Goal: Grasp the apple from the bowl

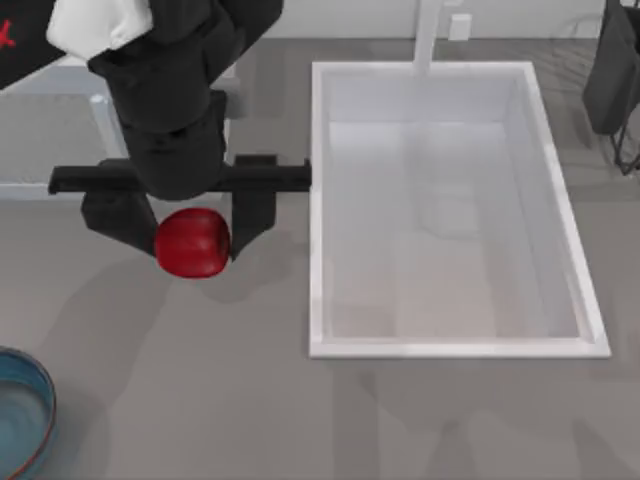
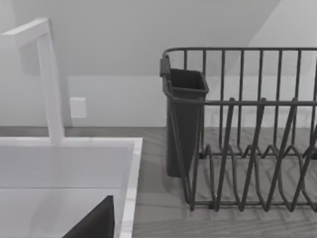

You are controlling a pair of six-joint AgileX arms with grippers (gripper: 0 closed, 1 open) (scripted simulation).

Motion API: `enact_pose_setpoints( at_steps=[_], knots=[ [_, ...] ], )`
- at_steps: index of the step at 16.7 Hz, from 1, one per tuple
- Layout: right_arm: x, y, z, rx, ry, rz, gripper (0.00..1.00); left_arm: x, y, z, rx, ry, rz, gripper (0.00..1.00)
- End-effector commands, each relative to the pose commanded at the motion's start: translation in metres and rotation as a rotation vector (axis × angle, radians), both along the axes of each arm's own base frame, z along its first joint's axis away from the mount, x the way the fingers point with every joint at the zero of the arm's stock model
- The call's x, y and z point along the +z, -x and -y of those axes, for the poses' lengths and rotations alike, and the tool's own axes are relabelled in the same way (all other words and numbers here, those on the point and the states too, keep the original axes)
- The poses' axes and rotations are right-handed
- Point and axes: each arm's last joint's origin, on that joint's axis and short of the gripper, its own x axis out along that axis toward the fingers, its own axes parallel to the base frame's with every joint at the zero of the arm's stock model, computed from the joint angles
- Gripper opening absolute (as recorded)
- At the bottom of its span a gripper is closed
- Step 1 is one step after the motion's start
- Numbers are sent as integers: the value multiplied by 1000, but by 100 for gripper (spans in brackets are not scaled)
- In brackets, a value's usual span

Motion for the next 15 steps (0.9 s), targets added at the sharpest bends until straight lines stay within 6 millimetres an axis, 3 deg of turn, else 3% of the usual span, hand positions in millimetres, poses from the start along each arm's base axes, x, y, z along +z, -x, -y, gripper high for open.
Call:
enact_pose_setpoints(
  at_steps=[2,8,11,15],
  knots=[
    [0,0,0,0,0,0,100,-8,0,11,0,-2,1,0],
    [0,0,0,0,0,0,100,-13,-1,10,1,-4,-4,0],
    [0,0,0,0,0,0,100,-39,-3,12,1,-5,-5,0],
    [0,0,0,0,0,0,100,-89,-5,14,1,6,13,0]
  ],
)
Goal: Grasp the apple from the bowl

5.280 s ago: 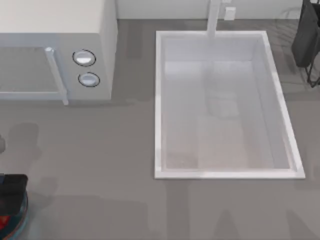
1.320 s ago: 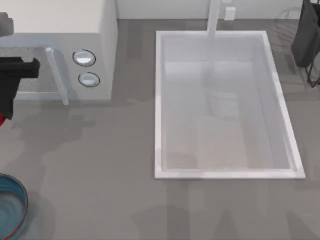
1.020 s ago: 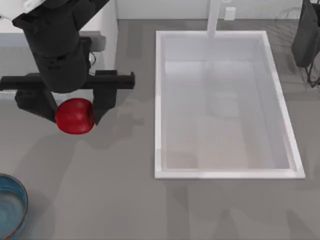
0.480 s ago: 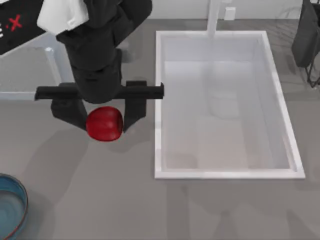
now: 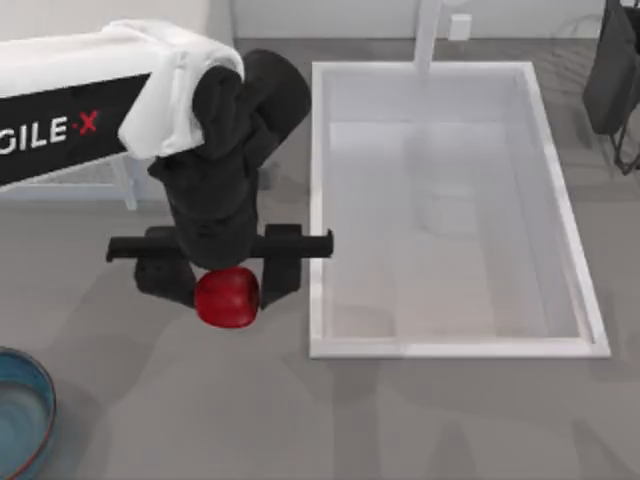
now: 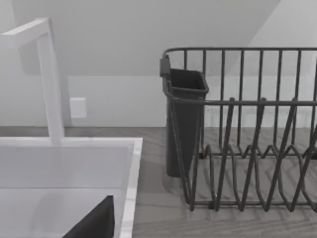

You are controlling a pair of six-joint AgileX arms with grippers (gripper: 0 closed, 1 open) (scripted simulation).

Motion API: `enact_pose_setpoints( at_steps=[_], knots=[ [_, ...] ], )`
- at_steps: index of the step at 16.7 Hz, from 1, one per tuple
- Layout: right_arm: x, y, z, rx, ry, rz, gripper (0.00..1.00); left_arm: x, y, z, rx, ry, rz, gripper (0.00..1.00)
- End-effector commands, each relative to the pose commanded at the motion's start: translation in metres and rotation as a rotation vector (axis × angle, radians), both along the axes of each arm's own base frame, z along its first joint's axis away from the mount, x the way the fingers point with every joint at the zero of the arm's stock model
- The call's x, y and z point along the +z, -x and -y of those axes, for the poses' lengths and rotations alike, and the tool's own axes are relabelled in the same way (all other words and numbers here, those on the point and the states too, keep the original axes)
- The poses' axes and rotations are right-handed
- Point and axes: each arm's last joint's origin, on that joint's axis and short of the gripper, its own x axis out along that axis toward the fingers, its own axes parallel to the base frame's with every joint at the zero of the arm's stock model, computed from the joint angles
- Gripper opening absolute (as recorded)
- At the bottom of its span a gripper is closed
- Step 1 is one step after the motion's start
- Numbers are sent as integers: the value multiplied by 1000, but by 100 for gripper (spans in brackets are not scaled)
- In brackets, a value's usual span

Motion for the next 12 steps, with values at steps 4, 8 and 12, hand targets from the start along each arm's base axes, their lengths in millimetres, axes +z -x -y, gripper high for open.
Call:
enact_pose_setpoints(
  at_steps=[4,8,12],
  knots=[
    [0,0,0,0,0,0,100,-29,5,-3,0,-8,-12,0],
    [0,0,0,0,0,0,100,-29,5,-3,0,-8,-12,8],
    [0,0,0,0,0,0,100,-29,5,-3,0,-8,-12,38]
  ],
)
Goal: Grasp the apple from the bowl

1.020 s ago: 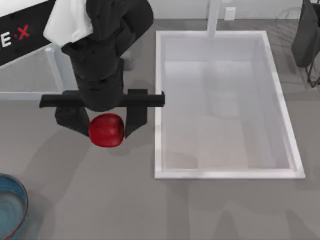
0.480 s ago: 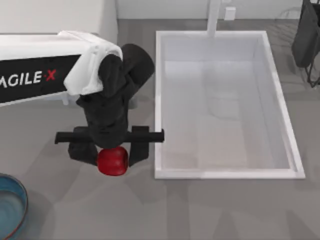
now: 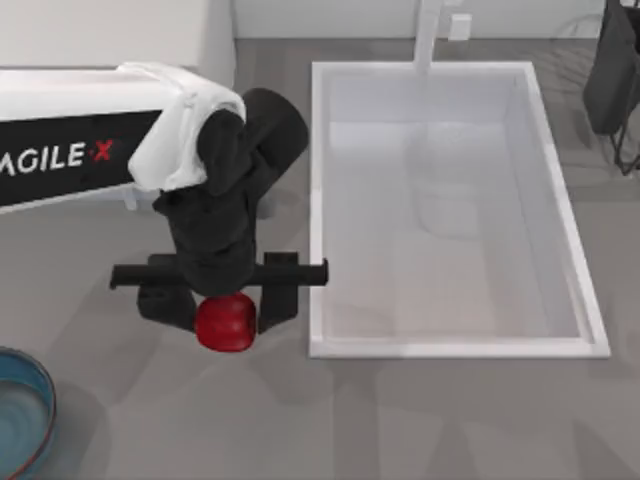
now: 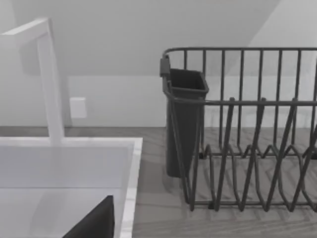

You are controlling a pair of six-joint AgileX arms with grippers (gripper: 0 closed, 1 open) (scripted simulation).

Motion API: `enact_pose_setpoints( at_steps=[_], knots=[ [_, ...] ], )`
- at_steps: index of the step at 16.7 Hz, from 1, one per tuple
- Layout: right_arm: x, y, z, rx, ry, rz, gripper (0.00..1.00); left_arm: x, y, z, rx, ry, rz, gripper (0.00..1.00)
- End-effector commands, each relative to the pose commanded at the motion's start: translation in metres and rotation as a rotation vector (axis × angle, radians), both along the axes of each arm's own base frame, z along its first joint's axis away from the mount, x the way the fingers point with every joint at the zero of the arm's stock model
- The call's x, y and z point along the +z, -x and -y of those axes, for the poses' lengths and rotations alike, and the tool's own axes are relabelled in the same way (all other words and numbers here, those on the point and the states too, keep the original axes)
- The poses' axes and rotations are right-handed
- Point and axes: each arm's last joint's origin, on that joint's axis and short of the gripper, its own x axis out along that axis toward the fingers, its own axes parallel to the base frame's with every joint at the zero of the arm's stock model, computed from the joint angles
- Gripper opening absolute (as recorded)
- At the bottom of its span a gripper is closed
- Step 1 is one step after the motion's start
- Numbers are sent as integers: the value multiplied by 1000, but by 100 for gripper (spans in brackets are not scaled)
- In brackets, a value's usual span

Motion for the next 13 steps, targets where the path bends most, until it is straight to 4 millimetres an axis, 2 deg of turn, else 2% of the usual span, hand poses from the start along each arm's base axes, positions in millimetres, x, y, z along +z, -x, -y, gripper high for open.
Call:
enact_pose_setpoints(
  at_steps=[8,13],
  knots=[
    [0,0,0,0,0,0,100,0,0,0,0,0,0,98],
    [0,0,0,0,0,0,100,0,0,0,0,0,0,100]
  ],
)
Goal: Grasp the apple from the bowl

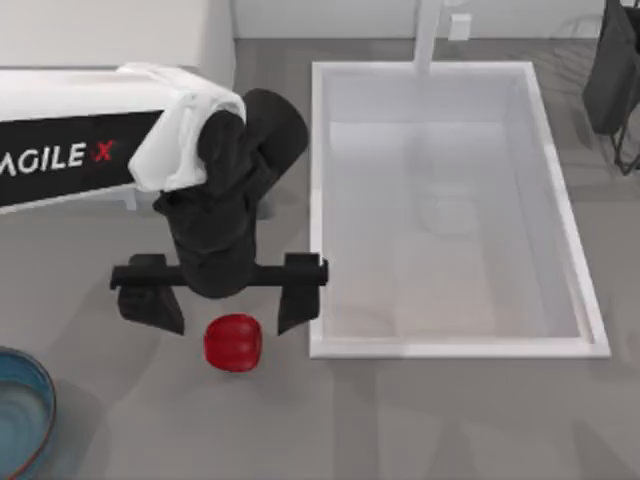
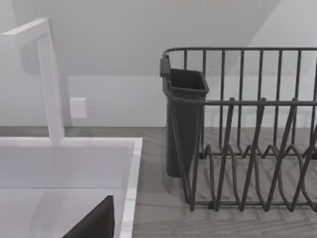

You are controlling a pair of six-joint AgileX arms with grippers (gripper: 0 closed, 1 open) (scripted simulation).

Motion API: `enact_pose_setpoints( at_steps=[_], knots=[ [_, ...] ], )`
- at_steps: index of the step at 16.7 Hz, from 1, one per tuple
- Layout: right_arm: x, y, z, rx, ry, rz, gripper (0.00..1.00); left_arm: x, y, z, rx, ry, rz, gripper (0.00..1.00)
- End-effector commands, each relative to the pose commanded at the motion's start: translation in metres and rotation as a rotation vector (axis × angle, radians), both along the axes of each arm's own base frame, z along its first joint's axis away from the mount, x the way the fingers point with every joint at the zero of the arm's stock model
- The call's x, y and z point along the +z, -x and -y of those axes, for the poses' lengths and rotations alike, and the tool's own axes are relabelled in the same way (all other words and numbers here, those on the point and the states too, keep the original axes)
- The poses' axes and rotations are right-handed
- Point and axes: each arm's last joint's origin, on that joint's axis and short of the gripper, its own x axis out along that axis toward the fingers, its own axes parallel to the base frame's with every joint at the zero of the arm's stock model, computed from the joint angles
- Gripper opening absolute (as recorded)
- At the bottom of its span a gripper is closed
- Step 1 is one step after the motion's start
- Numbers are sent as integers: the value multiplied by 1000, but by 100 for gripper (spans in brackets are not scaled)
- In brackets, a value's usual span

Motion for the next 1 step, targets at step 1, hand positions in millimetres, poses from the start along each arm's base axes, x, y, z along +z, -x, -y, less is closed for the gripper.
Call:
enact_pose_setpoints(
  at_steps=[1],
  knots=[
    [0,0,0,0,0,0,100,0,0,0,0,0,0,100]
  ],
)
